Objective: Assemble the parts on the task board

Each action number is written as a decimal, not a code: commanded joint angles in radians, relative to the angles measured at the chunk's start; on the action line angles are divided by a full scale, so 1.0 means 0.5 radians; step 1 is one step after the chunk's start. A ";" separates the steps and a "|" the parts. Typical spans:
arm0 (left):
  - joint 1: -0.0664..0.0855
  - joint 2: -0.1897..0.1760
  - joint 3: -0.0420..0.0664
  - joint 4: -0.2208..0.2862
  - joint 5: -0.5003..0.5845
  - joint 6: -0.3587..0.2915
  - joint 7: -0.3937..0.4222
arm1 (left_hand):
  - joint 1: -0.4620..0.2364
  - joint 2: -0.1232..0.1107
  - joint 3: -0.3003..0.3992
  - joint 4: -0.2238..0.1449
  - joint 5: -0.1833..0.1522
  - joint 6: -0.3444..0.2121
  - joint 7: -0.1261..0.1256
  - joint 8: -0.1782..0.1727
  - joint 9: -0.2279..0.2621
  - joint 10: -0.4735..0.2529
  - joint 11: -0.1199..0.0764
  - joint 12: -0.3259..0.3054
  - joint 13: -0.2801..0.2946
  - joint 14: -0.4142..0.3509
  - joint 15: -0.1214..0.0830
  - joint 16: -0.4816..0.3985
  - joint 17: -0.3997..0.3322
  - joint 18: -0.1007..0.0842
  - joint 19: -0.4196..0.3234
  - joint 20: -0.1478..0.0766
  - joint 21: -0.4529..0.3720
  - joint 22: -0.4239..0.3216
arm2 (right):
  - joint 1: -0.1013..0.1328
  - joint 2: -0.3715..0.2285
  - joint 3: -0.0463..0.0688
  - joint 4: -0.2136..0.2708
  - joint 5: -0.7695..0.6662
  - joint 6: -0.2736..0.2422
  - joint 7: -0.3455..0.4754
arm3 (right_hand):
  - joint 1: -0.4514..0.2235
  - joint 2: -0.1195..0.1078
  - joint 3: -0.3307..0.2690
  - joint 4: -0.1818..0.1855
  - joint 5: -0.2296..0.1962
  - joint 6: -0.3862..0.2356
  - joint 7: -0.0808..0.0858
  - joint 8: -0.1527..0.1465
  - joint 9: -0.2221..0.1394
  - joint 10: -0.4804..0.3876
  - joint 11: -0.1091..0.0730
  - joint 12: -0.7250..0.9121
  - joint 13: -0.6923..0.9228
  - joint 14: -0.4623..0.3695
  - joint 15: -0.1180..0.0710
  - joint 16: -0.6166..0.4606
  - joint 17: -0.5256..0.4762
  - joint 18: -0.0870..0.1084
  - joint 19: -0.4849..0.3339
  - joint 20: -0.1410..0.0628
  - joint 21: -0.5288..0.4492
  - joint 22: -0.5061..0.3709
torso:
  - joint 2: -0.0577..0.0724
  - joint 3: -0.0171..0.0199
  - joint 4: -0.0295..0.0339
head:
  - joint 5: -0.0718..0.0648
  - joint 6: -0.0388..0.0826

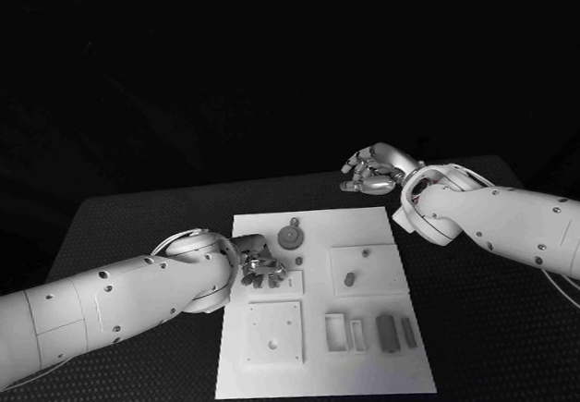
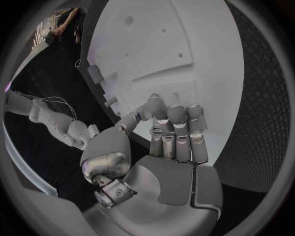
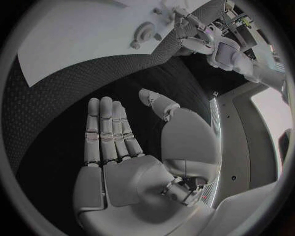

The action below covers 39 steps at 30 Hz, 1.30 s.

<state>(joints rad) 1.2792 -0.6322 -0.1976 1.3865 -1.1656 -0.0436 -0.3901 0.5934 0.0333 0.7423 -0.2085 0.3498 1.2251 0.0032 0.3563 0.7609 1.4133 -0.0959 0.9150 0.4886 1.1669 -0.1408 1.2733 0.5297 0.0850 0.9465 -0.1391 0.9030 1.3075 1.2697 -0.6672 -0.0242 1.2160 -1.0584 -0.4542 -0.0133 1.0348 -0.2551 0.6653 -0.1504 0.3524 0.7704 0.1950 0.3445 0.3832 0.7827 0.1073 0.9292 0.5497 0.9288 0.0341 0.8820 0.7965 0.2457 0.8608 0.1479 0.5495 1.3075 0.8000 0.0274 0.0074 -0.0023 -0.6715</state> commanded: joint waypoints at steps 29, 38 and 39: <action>0.029 0.042 -0.018 -0.047 0.071 0.462 -0.185 | 0.138 0.070 0.264 -0.140 -0.010 0.046 -0.008 -0.018 -0.032 0.008 -0.019 0.043 0.022 0.021 -0.005 0.031 0.004 -0.125 -0.011 -0.193 -0.005 0.041 | -0.001 0.010 0.001 -0.001 -0.009 0.034 0.004 | 0.002 0.009 -0.002 -0.003 0.058 -0.004 0.021 0.008 -0.005 -0.012 0.001 0.017 -0.021 -0.012 0.003 0.009 -0.010 0.032 0.009 0.008 -0.027 0.014 | 0.002 0.0027 -0.003 | 0.014 -0.001; 0.037 0.060 -0.017 -0.063 0.062 0.449 -0.187 | 0.147 0.075 0.255 -0.138 0.000 0.058 -0.014 -0.010 -0.029 0.014 -0.026 0.061 0.030 0.034 -0.010 0.046 0.008 -0.124 0.000 -0.195 0.006 0.043 | 0.000 0.011 0.001 -0.003 -0.009 0.032 0.003 | 0.004 0.009 -0.002 -0.005 0.064 -0.005 0.021 0.009 -0.006 -0.012 0.001 0.019 -0.024 -0.012 0.003 0.009 -0.011 0.032 0.010 0.008 -0.030 0.016 | 0.002 0.0011 -0.001 | 0.012 -0.002; 0.037 0.062 -0.017 -0.064 0.062 0.445 -0.187 | 0.146 0.077 0.253 -0.138 0.001 0.059 -0.014 -0.009 -0.029 0.014 -0.026 0.063 0.031 0.035 -0.011 0.047 0.008 -0.124 0.002 -0.195 0.008 0.043 | 0.000 0.012 0.001 -0.002 -0.009 0.032 0.004 | 0.004 0.009 -0.002 -0.005 0.064 -0.005 0.021 0.009 -0.006 -0.012 0.001 0.019 -0.024 -0.012 0.003 0.009 -0.011 0.032 0.010 0.008 -0.030 0.016 | 0.002 0.0009 -0.001 | 0.010 -0.002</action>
<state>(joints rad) 1.3079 -0.6037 -0.1976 1.3587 -1.1309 0.1363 -0.4522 0.6057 0.0209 0.8052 -0.2445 0.3434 1.2471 -0.0019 0.3479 0.7453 1.4205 -0.1033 0.9416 0.5032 1.1800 -0.1459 1.2934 0.5325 0.0144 0.9403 -0.1354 0.9021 1.3080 1.2697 -0.6624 -0.0243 1.2143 -1.0584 -0.4489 -0.0149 1.0348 -0.2551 0.6653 -0.1504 0.3806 0.7718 0.1935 0.3445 0.3815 0.7828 0.1073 0.9331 0.5392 0.9288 0.0341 0.8820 0.7921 0.2457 0.8608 0.1479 0.5390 1.3079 0.8012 0.0281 0.0060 0.0038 -0.6726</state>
